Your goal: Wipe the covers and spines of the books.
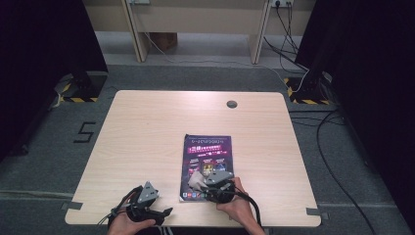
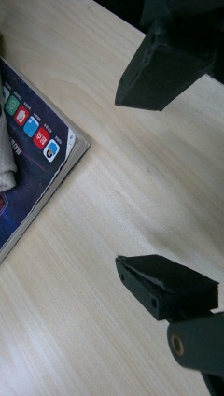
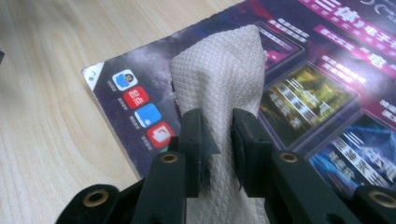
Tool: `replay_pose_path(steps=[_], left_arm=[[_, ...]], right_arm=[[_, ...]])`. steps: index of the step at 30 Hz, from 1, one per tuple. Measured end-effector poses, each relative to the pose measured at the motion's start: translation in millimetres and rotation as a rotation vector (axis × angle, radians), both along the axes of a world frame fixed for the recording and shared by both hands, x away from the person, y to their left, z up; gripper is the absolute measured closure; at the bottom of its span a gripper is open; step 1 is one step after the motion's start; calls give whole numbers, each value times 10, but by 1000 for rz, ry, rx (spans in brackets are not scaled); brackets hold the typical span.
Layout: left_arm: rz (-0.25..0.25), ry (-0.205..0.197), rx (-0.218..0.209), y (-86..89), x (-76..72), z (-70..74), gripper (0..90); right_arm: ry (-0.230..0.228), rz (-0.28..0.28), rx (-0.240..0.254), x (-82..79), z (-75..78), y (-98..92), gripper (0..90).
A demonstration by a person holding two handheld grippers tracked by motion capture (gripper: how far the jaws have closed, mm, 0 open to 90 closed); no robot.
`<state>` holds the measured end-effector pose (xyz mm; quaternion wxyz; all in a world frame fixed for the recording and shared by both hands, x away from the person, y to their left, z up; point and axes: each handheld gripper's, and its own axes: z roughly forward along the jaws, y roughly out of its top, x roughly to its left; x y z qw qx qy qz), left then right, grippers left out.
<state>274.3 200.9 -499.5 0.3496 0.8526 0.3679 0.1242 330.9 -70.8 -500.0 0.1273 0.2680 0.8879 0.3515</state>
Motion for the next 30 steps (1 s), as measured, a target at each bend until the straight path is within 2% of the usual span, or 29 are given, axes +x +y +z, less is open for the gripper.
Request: replay_pose_path(steps=[2,5,7,10,17,25,30], left_arm=[[-1,1,2,1,-1,-2,180],[1,0,1,-2,4,-1,179],[-3,1,3,-4,0,-4,179],[-3,1,-1,-5,3,-3,179],[-3,1,2,-8,-1,-1,178],[-10,7,5,-14,-1,-7,178],[-12,4,7,-16,-6,-8,178]], right_arm=[[-9,4,-15,-14,5,32,749],[-6,29,-8,-58,-1,145,748],[0,55,-5,-85,-4,234,748],[-18,97,-18,-137,-5,394,750],[-10,158,-8,-232,-9,563,750],[2,173,5,-217,-10,561,746],[23,136,13,-163,-3,422,746]])
